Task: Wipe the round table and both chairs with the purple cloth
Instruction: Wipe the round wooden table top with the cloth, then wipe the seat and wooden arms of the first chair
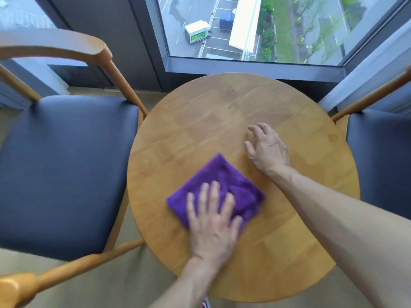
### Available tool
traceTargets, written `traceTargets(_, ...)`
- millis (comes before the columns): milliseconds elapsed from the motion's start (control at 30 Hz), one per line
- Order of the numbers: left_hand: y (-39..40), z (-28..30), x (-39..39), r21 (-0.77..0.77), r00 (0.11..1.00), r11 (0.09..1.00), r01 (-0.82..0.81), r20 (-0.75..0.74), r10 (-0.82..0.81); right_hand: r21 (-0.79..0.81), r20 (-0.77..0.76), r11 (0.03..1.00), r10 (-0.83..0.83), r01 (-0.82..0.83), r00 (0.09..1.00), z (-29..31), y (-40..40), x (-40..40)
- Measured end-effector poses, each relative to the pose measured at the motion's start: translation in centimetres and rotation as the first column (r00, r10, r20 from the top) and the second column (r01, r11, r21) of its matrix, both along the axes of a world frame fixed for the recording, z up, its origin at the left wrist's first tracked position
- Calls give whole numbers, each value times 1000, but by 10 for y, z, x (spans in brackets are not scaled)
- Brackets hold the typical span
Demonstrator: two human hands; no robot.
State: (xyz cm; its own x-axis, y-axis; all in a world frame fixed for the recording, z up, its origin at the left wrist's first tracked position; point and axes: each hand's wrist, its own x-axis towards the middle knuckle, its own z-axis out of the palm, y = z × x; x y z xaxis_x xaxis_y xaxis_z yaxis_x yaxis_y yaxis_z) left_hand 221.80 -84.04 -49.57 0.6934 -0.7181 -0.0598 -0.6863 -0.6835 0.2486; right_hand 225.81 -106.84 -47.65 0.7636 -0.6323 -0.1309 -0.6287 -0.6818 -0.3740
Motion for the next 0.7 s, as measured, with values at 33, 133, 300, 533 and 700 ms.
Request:
traceTargets(33,-1,2,-19,9,993,993,118,-23,-118,1,-7,1000,3,-3,1000,0,7,-3)
traceTargets(133,6,3,-46,41,922,922,385,-60,-382,4,-55,1000,30,-30,998,-3,27,-12)
traceTargets(300,21,-1,7,4,941,942,336,-34,-336,-35,-134,998,38,-43,990,-3,35,-15)
traceTargets(533,35,10,100,69,979,987,-143,157,131,-67,-201,997,-43,30,979,4,44,2)
traceTargets(700,28,28,104,-23,996,997,-75,55,76,-28,-248,998,-65,60,967,15,56,22)
